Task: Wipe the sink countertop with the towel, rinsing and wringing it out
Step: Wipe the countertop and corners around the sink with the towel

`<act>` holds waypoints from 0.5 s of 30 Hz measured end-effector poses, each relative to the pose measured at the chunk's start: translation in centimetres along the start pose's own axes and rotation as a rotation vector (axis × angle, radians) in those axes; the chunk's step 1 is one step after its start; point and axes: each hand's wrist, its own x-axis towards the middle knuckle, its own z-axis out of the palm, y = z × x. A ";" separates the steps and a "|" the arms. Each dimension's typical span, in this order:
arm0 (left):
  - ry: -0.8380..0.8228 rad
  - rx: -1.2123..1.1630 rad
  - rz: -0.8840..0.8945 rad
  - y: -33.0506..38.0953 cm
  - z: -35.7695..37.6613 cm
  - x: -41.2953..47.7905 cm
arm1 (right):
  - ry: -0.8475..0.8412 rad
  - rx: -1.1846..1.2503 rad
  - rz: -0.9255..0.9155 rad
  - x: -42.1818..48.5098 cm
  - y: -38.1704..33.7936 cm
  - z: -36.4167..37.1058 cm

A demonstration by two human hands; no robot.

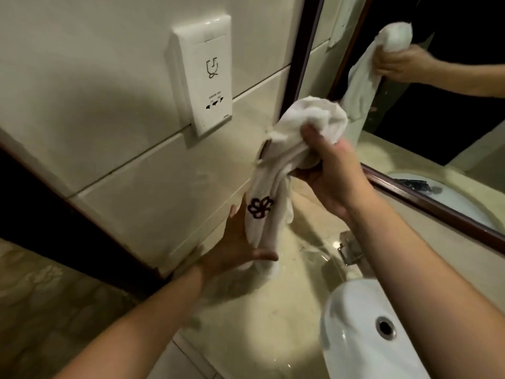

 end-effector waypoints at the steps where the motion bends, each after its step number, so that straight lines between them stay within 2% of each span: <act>1: 0.012 -0.058 0.022 -0.3 0.3 0.4 | 0.000 0.053 0.013 0.4 -0.2 0.3; 4: 0.086 -0.252 -0.045 -1.7 0.3 0.9 | 0.070 0.152 0.033 2.1 -0.4 -0.1; 7: 0.316 -0.195 -0.140 -3.1 -1.2 0.4 | 0.270 0.114 0.077 4.6 1.1 -2.9; 9: 0.432 -0.040 -0.118 -4.1 -2.8 -0.1 | 0.365 0.101 0.147 6.1 3.8 -5.3; 13: 0.453 0.478 -0.185 -6.0 -3.3 -1.5 | 0.440 0.114 0.329 9.1 10.8 -8.2; 15: 0.419 0.723 -0.120 -7.9 -2.2 -2.5 | 0.413 0.052 0.393 10.5 13.9 -8.8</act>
